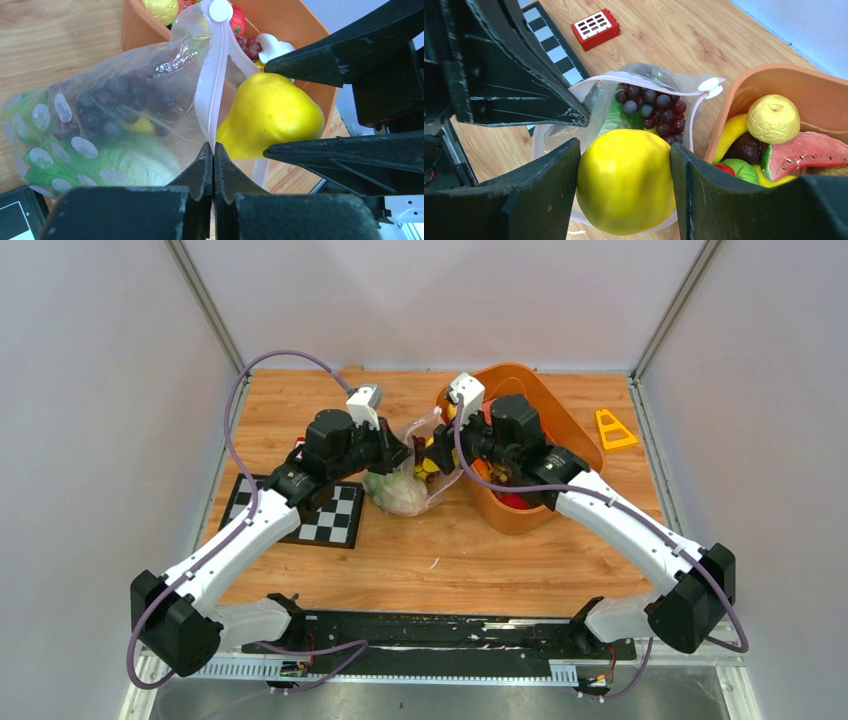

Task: Place the food in the zip-top bag and seal the zipper
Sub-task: Place the fake fruit in the zipper food storage bag.

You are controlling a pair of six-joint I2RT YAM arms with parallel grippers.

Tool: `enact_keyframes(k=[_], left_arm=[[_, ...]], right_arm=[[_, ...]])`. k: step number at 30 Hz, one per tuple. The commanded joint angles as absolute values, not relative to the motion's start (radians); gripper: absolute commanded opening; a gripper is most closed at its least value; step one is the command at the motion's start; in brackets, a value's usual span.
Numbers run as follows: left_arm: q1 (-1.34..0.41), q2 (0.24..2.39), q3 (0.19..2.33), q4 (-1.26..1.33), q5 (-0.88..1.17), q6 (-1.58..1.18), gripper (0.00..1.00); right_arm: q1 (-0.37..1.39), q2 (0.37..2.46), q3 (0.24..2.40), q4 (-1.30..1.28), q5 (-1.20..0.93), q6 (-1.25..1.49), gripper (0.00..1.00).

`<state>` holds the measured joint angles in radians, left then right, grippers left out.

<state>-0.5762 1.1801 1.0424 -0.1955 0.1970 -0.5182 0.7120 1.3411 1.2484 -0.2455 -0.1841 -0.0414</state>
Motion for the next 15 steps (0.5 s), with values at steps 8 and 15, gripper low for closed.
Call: enact_keyframes(k=[8,15], left_arm=[[-0.575,1.157,1.064,-0.152,0.188,-0.522,0.00],[-0.574,1.154,1.060,-0.152,0.191,-0.523,0.00]], right_arm=[[0.716,1.316,1.255,-0.212,-0.175,-0.072,0.83],[0.716,1.251,1.188,-0.163,0.041,-0.054,0.83]])
